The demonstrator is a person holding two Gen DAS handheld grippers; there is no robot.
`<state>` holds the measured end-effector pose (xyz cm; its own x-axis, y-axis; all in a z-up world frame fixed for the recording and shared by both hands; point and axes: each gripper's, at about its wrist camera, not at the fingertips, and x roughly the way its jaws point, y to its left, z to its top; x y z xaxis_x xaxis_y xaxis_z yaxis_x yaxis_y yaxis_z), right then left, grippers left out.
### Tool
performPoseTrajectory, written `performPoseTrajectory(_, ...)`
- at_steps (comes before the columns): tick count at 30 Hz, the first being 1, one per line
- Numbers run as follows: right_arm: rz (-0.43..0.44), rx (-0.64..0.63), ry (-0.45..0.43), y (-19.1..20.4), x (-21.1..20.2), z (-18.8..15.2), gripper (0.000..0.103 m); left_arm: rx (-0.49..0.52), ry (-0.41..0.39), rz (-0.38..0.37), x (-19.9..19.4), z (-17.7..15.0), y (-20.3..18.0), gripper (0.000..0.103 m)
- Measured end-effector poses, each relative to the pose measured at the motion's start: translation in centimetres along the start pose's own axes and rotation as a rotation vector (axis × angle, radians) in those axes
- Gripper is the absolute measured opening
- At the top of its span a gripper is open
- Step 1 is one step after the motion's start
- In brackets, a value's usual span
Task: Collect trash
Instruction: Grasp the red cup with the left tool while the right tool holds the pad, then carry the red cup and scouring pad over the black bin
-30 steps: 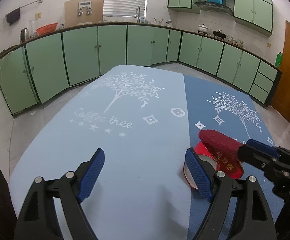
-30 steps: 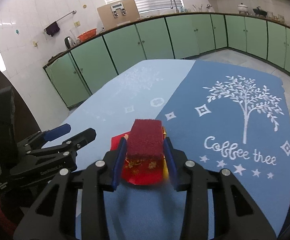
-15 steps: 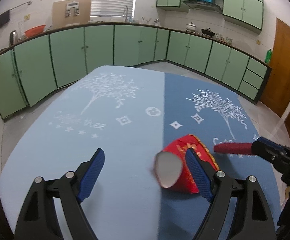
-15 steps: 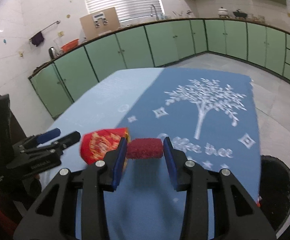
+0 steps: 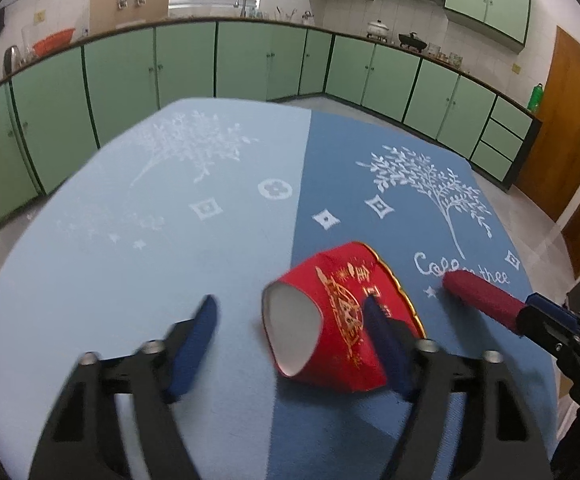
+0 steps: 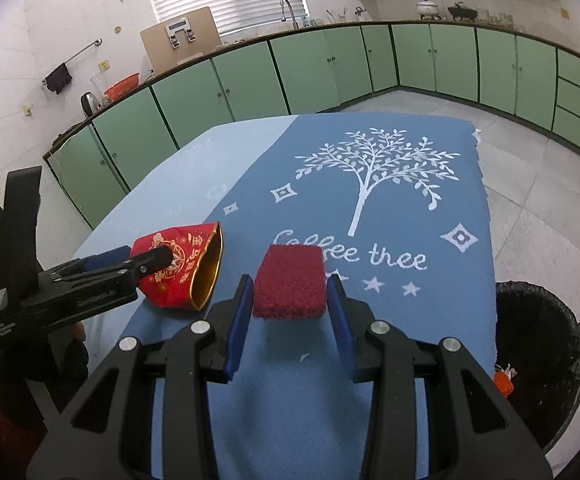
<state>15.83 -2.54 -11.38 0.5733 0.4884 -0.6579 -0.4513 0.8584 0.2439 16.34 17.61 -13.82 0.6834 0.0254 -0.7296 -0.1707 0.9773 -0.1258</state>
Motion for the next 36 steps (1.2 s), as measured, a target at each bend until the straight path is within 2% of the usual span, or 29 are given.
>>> performPoseTrajectory(1,0.001,0.000,0.003,0.0,0.1,-0.1,0.036,-0.005,0.012,-0.006,0.3,-0.1,0.0,0.051)
performPoseTrajectory(2,0.001,0.000,0.007,0.0,0.1,-0.1,0.037,-0.010,0.016,-0.018,0.3,-0.3,0.0,0.046)
performPoseTrajectory(6,0.008,0.009,0.022,0.1,0.5,-0.4,0.039,-0.001,-0.005,-0.008,0.1,-0.5,-0.8,0.035)
performPoseTrajectory(8,0.004,0.006,0.028,0.2,0.7,-0.5,0.046,-0.002,-0.015,-0.005,-0.1,-0.5,-0.9,0.031)
performPoseTrajectory(10,0.000,0.008,0.033,0.2,1.1,-0.5,0.051,-0.002,-0.019,-0.004,-0.2,-0.5,-1.0,0.030)
performPoseTrajectory(14,-0.010,0.012,0.048,0.1,1.8,-0.5,0.055,0.009,-0.027,0.007,-0.3,-0.6,-1.2,0.029)
performPoseTrajectory(23,-0.017,0.018,0.107,0.2,3.7,-0.8,0.057,0.015,-0.025,0.010,0.0,-0.4,-1.2,0.028)
performPoseTrajectory(24,-0.019,0.013,0.109,0.3,3.8,-0.8,0.057,0.015,-0.025,0.009,0.0,-0.4,-1.3,0.028)
performPoseTrajectory(25,-0.022,0.010,0.113,0.4,3.9,-0.8,0.052,0.016,-0.025,0.006,0.0,-0.4,-1.3,0.028)
performPoseTrajectory(26,-0.021,0.013,0.116,0.3,4.0,-0.7,0.042,0.016,-0.025,0.005,-0.1,-0.4,-1.5,0.028)
performPoseTrajectory(30,-0.004,0.020,0.104,0.1,3.5,-0.6,0.040,0.024,-0.028,-0.005,-0.5,-0.5,-1.9,0.028)
performPoseTrajectory(36,-0.012,-0.016,0.041,0.4,1.1,0.2,0.040,0.036,-0.048,-0.020,-1.4,-0.3,-2.6,0.028)
